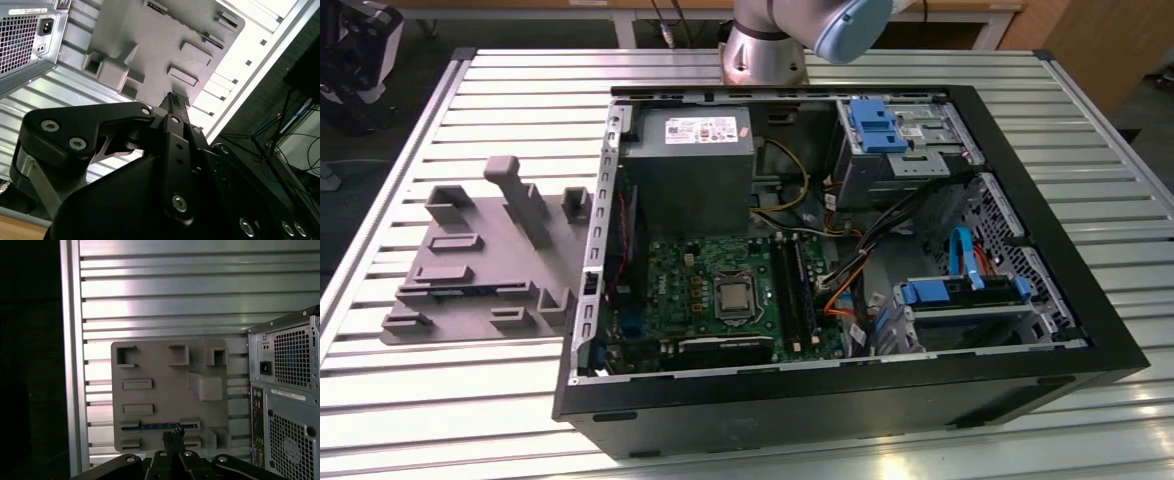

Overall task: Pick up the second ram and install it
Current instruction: 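Pick up the second ram and move it above second insertion slot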

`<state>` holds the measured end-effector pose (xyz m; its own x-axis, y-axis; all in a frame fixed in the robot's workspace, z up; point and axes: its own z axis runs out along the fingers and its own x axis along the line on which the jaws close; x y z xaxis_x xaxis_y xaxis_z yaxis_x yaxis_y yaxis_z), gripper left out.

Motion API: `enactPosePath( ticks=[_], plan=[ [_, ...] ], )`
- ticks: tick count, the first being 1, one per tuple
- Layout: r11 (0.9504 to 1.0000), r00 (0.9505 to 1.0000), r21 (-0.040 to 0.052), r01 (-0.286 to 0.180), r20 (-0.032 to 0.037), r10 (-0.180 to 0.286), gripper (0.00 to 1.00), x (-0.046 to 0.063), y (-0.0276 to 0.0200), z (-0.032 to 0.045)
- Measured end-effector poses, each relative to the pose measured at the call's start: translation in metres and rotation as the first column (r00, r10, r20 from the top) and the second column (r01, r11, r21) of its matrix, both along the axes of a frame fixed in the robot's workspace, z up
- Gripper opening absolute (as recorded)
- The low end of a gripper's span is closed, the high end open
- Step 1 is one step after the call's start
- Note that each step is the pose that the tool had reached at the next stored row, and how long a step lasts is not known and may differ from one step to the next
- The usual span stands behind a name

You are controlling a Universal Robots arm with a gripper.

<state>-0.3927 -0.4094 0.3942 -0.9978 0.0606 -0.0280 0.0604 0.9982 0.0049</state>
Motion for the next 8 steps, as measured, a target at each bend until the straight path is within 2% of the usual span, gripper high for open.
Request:
enactPosePath(
  ticks=[8],
  plan=[
    [0.9995, 0.9995, 0.0001, -0.032, 0.0001, 0.032, 0.11, -0.0002, 0.0000, -0.0002]
  ],
)
